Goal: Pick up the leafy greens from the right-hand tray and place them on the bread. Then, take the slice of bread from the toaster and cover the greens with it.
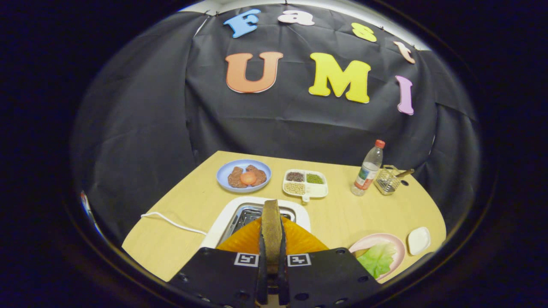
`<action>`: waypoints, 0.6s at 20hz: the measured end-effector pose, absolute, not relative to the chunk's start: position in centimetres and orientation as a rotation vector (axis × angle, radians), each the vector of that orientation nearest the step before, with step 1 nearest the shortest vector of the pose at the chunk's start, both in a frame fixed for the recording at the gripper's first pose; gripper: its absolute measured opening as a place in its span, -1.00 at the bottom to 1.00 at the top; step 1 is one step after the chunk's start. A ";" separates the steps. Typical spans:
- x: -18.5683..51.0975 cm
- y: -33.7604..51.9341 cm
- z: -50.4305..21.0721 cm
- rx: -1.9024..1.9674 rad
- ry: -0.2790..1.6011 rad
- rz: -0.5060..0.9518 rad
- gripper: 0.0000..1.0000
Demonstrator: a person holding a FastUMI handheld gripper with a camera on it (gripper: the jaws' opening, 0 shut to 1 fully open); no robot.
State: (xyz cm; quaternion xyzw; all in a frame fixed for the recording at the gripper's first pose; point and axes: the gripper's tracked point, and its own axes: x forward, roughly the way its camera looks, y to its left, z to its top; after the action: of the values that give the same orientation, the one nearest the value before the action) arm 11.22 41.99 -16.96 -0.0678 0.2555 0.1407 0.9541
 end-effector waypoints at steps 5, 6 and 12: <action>10.2 42.2 -13.4 -0.131 0.461 0.299 -0.81; 9.9 42.4 -12.5 -0.126 0.449 0.305 -0.81; 7.9 41.6 -5.6 -0.100 0.360 0.336 -0.81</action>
State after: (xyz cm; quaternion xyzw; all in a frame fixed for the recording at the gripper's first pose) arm 7.85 41.64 -5.64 -0.0493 0.1780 0.1661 0.9687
